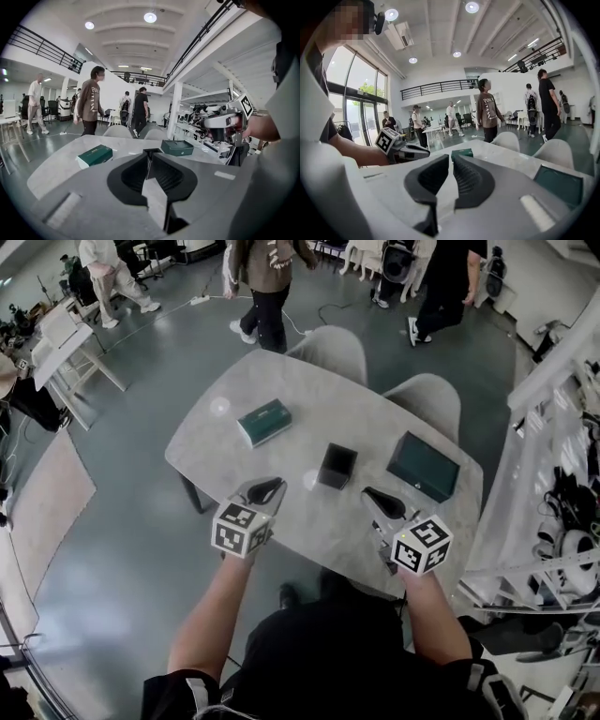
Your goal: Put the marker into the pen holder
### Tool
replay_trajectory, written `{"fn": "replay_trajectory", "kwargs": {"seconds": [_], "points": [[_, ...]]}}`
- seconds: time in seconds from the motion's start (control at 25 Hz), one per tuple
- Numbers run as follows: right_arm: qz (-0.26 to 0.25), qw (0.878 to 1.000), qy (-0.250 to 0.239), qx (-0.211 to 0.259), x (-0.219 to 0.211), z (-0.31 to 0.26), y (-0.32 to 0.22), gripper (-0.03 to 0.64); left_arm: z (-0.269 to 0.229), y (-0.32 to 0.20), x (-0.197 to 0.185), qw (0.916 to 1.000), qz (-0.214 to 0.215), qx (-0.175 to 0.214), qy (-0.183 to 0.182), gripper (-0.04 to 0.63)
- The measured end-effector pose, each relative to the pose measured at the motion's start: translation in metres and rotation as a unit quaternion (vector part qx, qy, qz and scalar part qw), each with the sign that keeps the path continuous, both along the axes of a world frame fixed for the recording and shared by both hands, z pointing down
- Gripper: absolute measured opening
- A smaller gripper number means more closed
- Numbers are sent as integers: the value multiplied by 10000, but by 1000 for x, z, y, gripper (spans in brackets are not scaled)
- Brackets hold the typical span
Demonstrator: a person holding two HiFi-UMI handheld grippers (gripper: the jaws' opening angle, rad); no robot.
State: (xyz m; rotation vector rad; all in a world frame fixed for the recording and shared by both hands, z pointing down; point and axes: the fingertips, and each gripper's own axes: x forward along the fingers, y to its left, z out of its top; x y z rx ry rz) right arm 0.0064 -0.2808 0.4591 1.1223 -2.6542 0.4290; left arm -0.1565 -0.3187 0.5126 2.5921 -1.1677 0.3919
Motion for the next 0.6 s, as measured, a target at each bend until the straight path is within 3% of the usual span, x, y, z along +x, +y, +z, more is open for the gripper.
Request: {"fn": "replay_trajectory", "kwargs": {"seconds": [0.28,0.6], "points": [[252,9996,-145,-63,10,-1,39,17,-11,33,-16,9998,-157,17,144,35],[624,9975,-324,22,58,-1,41,3,-40,50,15,9988,-319,291,235,35]]}}
